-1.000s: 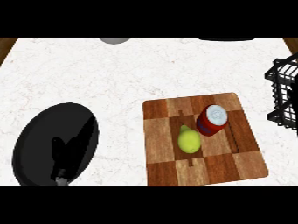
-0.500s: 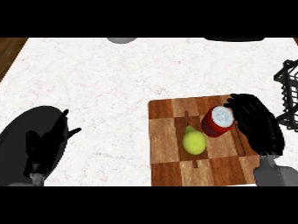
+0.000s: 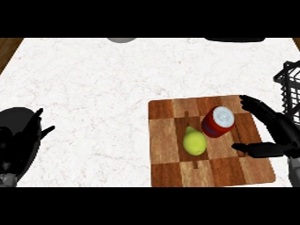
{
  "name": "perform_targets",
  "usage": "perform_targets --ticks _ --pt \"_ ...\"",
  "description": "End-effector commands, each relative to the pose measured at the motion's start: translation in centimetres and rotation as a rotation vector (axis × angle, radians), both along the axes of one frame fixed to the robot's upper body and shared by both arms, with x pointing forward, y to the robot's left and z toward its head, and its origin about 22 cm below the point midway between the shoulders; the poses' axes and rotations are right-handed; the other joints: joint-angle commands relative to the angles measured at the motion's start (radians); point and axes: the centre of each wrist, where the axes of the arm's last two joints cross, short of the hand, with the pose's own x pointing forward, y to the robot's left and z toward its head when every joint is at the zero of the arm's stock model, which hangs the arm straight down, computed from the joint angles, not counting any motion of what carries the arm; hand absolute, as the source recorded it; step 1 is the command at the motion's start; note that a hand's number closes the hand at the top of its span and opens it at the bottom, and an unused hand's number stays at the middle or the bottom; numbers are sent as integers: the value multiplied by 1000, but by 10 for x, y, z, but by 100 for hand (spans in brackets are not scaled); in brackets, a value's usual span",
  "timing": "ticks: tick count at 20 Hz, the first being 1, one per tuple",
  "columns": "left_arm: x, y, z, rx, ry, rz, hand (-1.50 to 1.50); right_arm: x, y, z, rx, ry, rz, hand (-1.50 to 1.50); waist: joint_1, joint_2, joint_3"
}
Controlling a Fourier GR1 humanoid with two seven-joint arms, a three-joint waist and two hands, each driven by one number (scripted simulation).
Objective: Pick the can from the cutting board and place it in the tiered basket
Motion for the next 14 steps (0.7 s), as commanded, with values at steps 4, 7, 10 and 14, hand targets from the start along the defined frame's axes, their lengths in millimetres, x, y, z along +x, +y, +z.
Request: perform_targets --ticks 4,7,10,14 --pt "-9 11 -1 3 18 18 0 32 -21 45 -255 174 300 -150 -8 0 0" --pt "-11 39 13 13 -7 16 0 55 -2 71 -260 186 373 -150 -15 -2 -1" --pt "-12 24 9 -2 19 31 0 72 21 98 -272 178 396 -150 -23 -3 0" --pt "-2 18 10 9 9 42 0 86 39 101 -288 271 400 -150 -25 -2 0"
